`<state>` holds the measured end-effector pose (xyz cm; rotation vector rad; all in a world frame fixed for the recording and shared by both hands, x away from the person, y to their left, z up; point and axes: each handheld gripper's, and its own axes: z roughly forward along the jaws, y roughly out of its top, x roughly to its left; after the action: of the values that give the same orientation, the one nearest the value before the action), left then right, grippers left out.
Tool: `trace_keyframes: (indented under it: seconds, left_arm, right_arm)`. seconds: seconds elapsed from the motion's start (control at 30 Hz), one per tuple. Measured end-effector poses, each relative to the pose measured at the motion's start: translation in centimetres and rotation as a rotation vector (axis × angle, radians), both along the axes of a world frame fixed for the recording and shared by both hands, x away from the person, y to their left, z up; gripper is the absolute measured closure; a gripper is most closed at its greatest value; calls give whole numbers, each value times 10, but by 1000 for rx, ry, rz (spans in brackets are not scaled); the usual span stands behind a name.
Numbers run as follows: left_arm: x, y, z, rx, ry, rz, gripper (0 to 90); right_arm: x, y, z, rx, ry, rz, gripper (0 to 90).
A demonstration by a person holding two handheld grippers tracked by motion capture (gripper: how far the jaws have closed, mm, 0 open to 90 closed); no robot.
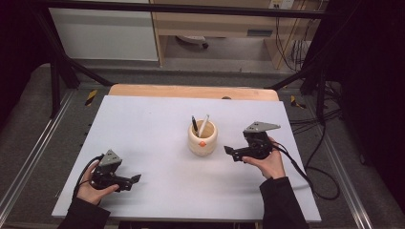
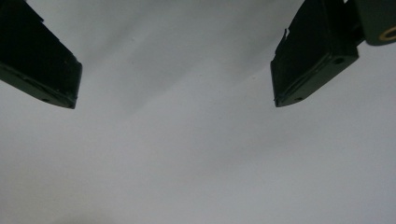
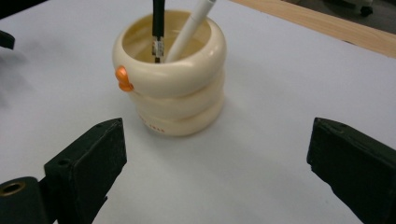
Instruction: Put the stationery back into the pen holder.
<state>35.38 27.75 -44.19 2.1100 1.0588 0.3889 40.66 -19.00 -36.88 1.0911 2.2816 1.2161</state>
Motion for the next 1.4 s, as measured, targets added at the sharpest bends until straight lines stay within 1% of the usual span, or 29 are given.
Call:
trace_keyframes:
  seconds: [0.07, 0.2, 0.37, 0.47, 0.63, 0.7, 0.8, 0.87, 0.97, 1.0, 1.03, 1.1, 1.17, 1.23, 1.3, 1.33, 1.4]
  left_arm:
    - [0, 0, 0, 0, 0, 0, 22]
    - [0, 0, 0, 1, -1, 0, 22]
    - [0, 0, 0, 2, 0, 1, 22]
    - [0, -1, 0, 3, 1, 0, 22]
    - [0, -1, -1, 7, 2, -4, 22]
    - [0, -1, -1, 9, 3, -5, 22]
    - [0, -2, -1, 9, 3, -6, 21]
    - [0, -2, -1, 10, 4, -6, 21]
    - [0, -2, -1, 9, 5, -7, 22]
    - [0, -2, -2, 10, 6, -6, 22]
    - [0, -2, -2, 10, 6, -6, 22]
    - [0, -3, -2, 9, 7, -6, 22]
    - [0, -3, -1, 7, 10, -8, 26]
    - [0, -3, -1, 12, 14, -10, 28]
    - [0, -4, -2, 15, 17, -14, 29]
    - [0, -4, -2, 16, 18, -15, 29]
    - [0, -5, -3, 19, 21, -17, 29]
  right_arm:
    - [-2, -5, -3, -15, 2, -9, 54]
    - [-6, -14, -10, -27, 10, -24, 67]
    - [-9, -27, -19, -16, 15, -61, 87]
    - [-10, -34, -24, -27, 25, -82, 88]
    - [-12, -45, -33, -22, 39, -115, 79]
    - [-12, -48, -36, -25, 52, -132, 73]
    - [-12, -52, -40, -41, 44, -148, 71]
    - [-13, -55, -41, -36, 49, -160, 77]
    - [-14, -58, -44, -32, 57, -161, 88]
    - [-14, -58, -45, -41, 59, -158, 96]
    - [-15, -59, -46, -39, 55, -158, 106]
    - [-16, -61, -47, -33, 66, -164, 122]
    - [-16, -63, -48, -31, 60, -172, 141]
    - [-17, -66, -48, -33, 50, -179, 192]
    - [-17, -69, -49, -31, 55, -182, 232]
    - [-16, -70, -49, -30, 57, -184, 266]
    - [-14, -72, -50, -41, 54, -190, 325]
